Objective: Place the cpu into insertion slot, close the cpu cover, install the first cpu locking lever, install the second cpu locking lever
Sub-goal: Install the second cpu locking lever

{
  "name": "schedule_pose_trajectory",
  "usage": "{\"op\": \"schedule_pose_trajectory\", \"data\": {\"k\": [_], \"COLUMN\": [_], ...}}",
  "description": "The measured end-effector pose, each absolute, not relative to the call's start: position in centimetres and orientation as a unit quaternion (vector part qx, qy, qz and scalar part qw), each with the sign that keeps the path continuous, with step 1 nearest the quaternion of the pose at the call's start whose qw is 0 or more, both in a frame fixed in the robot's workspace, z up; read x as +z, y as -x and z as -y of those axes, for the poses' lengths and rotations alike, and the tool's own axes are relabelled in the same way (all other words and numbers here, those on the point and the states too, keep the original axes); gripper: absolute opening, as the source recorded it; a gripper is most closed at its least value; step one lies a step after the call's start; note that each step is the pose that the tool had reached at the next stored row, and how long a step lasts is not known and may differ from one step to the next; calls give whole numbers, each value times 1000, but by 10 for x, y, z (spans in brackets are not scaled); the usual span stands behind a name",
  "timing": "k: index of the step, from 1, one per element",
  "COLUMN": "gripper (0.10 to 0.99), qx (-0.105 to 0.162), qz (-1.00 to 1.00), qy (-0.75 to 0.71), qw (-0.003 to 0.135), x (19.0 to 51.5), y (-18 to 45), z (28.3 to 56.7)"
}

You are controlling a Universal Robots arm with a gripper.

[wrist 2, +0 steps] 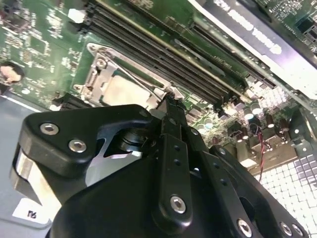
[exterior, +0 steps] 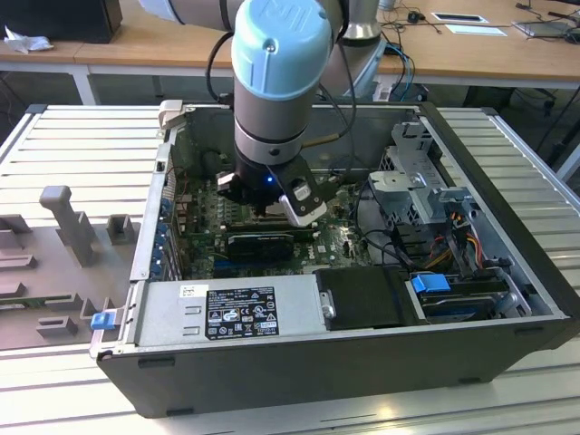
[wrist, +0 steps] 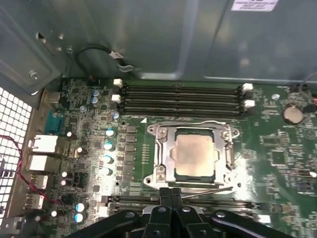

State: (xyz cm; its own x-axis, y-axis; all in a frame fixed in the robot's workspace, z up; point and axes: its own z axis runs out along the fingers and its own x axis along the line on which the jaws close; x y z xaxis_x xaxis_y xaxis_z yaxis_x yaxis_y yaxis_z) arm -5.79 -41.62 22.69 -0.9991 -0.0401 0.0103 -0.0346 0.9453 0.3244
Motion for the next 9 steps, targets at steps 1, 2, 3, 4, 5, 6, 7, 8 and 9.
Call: {"op": "schedule_pose_trajectory", "data": {"k": [1, 2, 3, 4, 5, 6, 7, 8, 9], "gripper": [106, 106, 106, 106, 106, 106, 106, 106, 106], "qx": [-164, -165, -166, -166, -167, -168, -169, -171, -172], "qz": [986, 986, 986, 986, 986, 986, 985, 985, 985], "qy": [-19, -19, -19, -19, -19, -20, -20, -20, -20], "qw": [8, 8, 8, 8, 8, 8, 8, 8, 8], "x": [225, 222, 219, 217, 215, 212, 211, 210, 209], "y": [59, 61, 62, 62, 62, 62, 63, 63, 64], "z": [416, 416, 416, 416, 416, 416, 416, 416, 416]}}
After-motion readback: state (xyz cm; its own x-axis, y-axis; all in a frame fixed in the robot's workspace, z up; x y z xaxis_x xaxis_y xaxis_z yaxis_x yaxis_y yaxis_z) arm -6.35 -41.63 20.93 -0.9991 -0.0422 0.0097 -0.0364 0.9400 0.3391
